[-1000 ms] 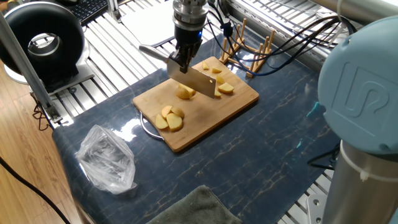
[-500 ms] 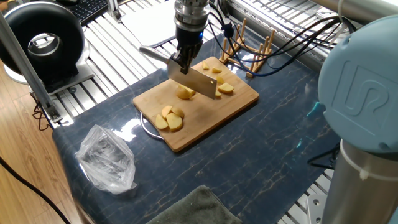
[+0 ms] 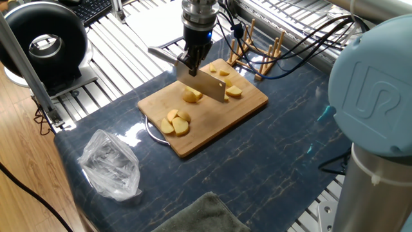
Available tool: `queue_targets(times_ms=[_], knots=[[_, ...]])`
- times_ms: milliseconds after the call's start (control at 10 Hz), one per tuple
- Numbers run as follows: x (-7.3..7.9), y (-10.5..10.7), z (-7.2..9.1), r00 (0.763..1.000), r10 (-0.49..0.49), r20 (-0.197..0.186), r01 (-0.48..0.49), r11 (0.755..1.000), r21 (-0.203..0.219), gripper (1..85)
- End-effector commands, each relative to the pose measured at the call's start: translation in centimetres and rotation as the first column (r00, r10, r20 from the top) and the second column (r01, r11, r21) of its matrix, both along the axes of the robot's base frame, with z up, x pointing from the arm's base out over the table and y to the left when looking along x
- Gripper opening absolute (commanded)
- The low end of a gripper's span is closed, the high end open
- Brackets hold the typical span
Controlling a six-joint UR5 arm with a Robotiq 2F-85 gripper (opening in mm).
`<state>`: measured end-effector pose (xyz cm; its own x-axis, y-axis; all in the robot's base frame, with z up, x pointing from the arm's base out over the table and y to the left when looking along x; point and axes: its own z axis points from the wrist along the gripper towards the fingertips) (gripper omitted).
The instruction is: Chop the potatoes
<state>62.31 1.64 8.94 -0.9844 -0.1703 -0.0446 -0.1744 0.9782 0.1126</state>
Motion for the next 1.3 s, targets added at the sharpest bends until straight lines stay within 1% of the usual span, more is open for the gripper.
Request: queue_targets(times_ms=[0,200,1200], knots=[[-0.22,0.31,0.05,1.000,-0.029,-0.011,0.029,1.000,0.008,1.0],[-0.19,0.37,-0.03,1.000,-0.030,-0.007,0.030,1.000,0.001,1.0],[0.14,0.57,-0.22,1.000,-0.029,0.004,0.029,1.000,-0.001,1.0]])
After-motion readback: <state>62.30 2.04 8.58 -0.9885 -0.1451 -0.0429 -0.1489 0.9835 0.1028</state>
